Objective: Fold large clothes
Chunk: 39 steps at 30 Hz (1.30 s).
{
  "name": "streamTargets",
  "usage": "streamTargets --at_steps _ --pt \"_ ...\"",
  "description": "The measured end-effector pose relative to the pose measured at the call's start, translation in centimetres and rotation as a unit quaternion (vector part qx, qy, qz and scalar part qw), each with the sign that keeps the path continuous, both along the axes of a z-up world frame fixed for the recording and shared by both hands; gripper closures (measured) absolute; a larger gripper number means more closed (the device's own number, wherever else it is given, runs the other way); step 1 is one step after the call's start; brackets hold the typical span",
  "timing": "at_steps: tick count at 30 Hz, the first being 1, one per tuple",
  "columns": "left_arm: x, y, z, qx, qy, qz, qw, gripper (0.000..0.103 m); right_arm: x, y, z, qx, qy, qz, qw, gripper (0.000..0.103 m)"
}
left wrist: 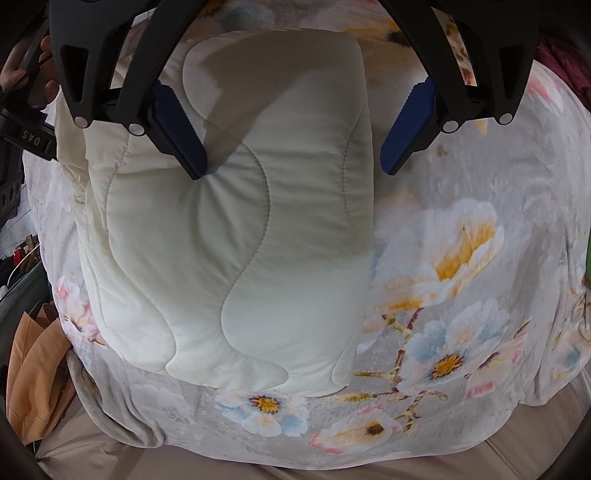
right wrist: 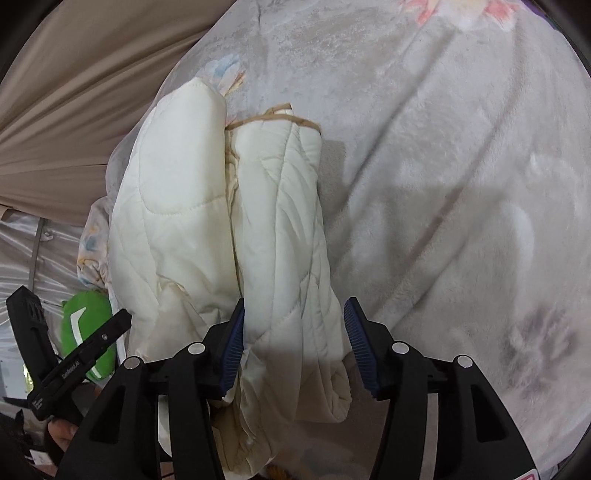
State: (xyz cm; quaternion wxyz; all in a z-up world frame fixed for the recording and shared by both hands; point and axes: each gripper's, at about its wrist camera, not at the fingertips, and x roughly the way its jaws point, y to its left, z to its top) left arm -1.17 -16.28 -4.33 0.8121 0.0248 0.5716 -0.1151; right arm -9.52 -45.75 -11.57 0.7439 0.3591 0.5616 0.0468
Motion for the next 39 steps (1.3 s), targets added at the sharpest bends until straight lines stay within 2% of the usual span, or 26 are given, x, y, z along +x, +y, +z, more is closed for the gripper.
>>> streamTargets --at_steps 3,6,8,11,13,15,17,18,19,20,21,22,25,26,29,32,34,35,36,39 --pt "0.1 0.3 -0.4 -0.008 0.006 0.008 0.9999 0.009 0.8 0.5 -1.0 0.022 0.004 0.0 1.0 0.05" --pt "0.3 0.8 -0.5 -0.02 0.016 0.016 0.9995 0.009 1.4 0.9 -0.5 0.004 0.006 0.003 1.0 0.051" --pt "0.3 1.2 0.3 -0.034 0.014 0.023 0.9991 0.01 0.9 0.6 1.8 -0.041 -0.02 -0.015 0.999 0.054" --pt "-0.2 1.1 1.8 -0.041 -0.004 0.01 0.9991 0.01 -1.2 1.4 7.8 -0.114 -0.1 -0.009 0.988 0.054" --pt "-0.7 0.5 2.3 -0.039 -0.012 -0.003 0.9992 0.01 -1.9 2.8 10.1 -0.118 -0.13 0.03 0.984 0.057" --pt "-1.2 -0.4 1.6 -0.03 -0.005 -0.023 0.9993 0.01 -2.2 4.8 10.9 -0.108 -0.137 0.065 0.982 0.063" --pt "-1.6 -1.2 0.4 -0.011 0.003 -0.034 0.9993 0.01 -2.1 6.2 9.4 -0.128 -0.116 0.092 0.981 0.069" --pt "-1.7 -1.3 -0.1 -0.007 0.001 -0.037 0.9993 0.008 -2.0 6.2 7.5 -0.149 -0.086 0.095 0.98 0.068" --pt "-1.8 -1.3 -0.5 -0.001 -0.004 -0.039 0.9992 0.007 -1.9 5.9 5.3 -0.149 -0.064 0.093 0.982 0.067" --pt "-1.9 -1.6 -0.9 0.002 0.003 -0.048 0.9988 0.007 -2.0 5.4 3.5 -0.132 -0.046 0.083 0.987 0.066" --pt "-2.0 -1.5 -0.8 0.001 0.005 -0.053 0.9986 0.007 -2.5 4.7 3.1 -0.111 -0.037 0.065 0.991 0.066" --pt "-2.2 -1.1 -0.1 -0.008 -0.002 -0.052 0.9986 0.008 -2.9 4.2 3.9 -0.099 -0.047 0.053 0.993 0.066" --pt "-2.0 1.1 1.1 -0.065 -0.013 -0.028 0.9974 0.008 -4.0 2.0 7.2 -0.077 -0.11 0.016 0.991 0.064" --pt "-1.5 2.4 0.9 -0.086 -0.004 -0.008 0.9962 0.008 -3.9 1.0 7.5 -0.071 -0.116 0.003 0.991 0.059" --pt "-0.3 4.9 -0.8 -0.124 0.031 0.038 0.9911 0.008 -2.7 -1.7 5.2 -0.058 -0.083 -0.029 0.994 0.057" --pt "0.3 6.1 -3.2 -0.177 0.063 0.054 0.9807 0.005 -1.0 -1.6 1.3 -0.023 -0.027 -0.005 0.999 0.057" --pt "0.3 6.0 -4.7 -0.207 0.075 0.049 0.9743 0.005 -0.5 -0.8 -0.4 0.006 -0.017 0.012 1.0 0.055" --pt "0.4 6.0 -5.2 -0.216 0.076 0.05 0.9722 0.005 -0.4 -0.4 -0.9 0.022 -0.017 0.016 0.999 0.052" --pt "0.5 6.1 -5.8 -0.227 0.074 0.048 0.9698 0.005 -0.2 -0.3 -1.5 0.035 -0.013 0.012 0.999 0.048" --pt "0.7 6.5 -7.1 -0.265 0.09 0.054 0.9586 0.005 0.3 -0.4 -2.6 0.061 -0.004 -0.002 0.998 0.047"
